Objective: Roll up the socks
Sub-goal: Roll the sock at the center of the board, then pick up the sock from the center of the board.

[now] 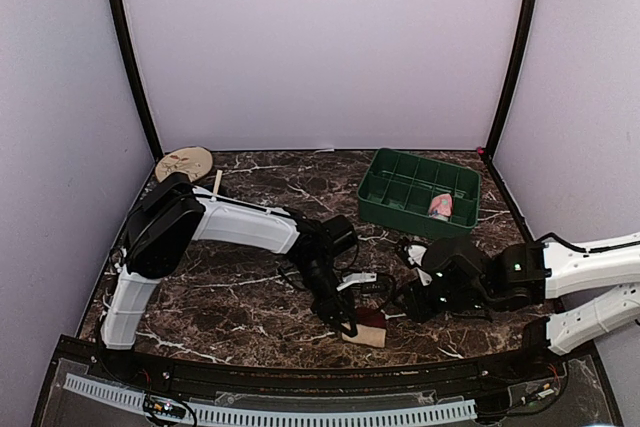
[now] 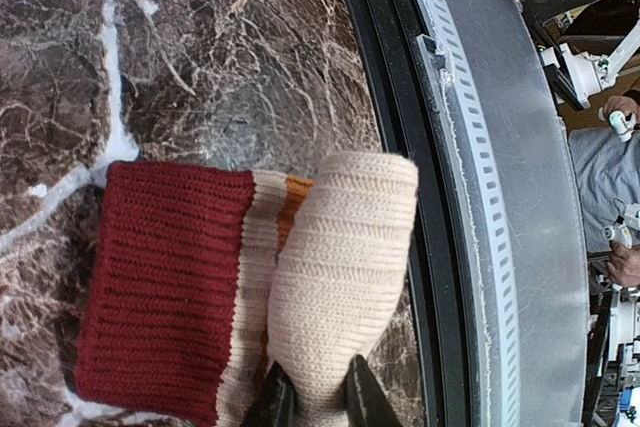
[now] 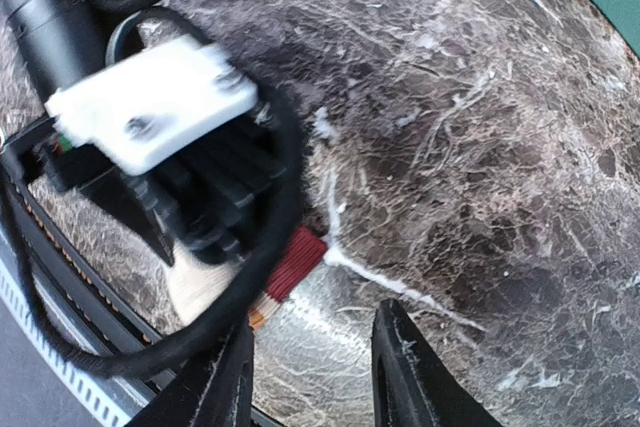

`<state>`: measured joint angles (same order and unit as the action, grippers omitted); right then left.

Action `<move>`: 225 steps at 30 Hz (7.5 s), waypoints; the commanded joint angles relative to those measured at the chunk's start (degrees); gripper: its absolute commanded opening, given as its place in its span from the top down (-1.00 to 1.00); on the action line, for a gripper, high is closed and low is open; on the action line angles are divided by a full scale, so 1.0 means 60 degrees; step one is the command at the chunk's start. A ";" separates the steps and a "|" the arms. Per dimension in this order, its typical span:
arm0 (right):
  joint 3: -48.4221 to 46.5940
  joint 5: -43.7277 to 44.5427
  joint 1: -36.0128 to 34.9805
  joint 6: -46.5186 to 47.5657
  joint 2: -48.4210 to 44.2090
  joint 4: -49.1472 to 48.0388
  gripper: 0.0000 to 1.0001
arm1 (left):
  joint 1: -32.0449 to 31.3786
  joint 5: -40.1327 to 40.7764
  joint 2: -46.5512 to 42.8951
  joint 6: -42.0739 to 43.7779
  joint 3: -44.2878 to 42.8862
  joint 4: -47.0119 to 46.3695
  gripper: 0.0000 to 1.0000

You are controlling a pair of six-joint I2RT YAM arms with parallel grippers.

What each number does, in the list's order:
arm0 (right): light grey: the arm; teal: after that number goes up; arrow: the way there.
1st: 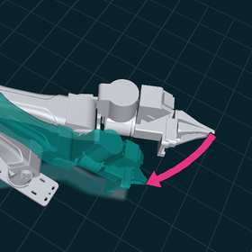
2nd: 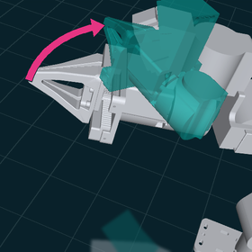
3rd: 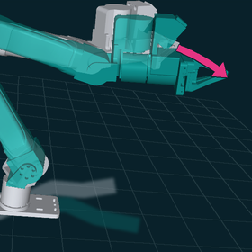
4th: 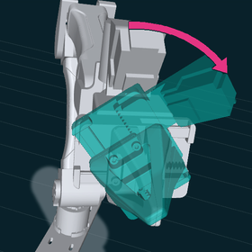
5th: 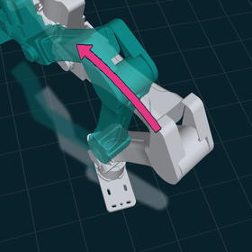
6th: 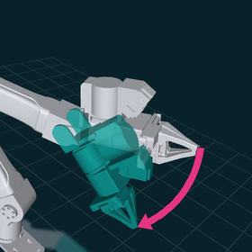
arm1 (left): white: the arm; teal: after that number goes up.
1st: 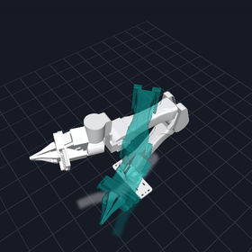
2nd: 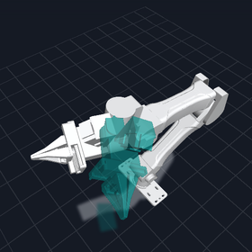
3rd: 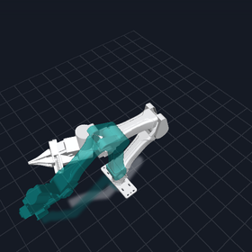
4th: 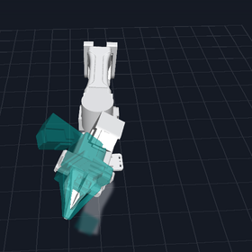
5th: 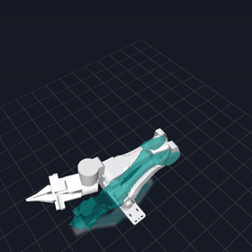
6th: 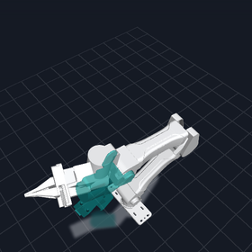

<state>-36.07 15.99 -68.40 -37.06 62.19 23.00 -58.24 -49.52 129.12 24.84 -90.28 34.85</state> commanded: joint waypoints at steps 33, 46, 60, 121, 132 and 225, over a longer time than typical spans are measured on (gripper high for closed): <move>-0.1524 0.1412 -0.2965 0.2494 0.4121 -0.0377 -0.03 | 0.0126 0.0114 0.0936 -0.0024 -0.0130 0.1267 0.66; -0.1328 0.0700 -0.2356 0.3094 0.4478 -0.0522 0.06 | 0.0221 0.0019 0.0934 -0.0024 -0.0129 0.1267 0.66; -0.1351 -0.0441 -0.1771 0.3239 0.4795 -0.0631 0.60 | 0.0382 0.0061 0.0936 -0.0150 -0.0187 0.1241 0.58; -0.1459 -0.9893 0.3246 0.2001 0.6525 -0.1164 0.95 | -0.1640 0.7805 -0.5287 -0.0008 0.6606 -0.7450 0.05; -0.1750 -1.0786 0.3576 0.2089 0.7099 -0.0922 0.95 | -0.2345 0.8398 -0.4405 0.1663 0.6161 -0.7390 0.04; 0.0044 -0.6211 0.4984 -0.1568 0.1549 -0.1762 -0.18 | -0.1209 0.6428 -0.2091 -0.1562 0.3366 -0.2987 1.00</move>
<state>-37.04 -31.33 -38.87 -44.69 76.18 12.10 -67.13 -10.26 114.83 20.01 -70.72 5.67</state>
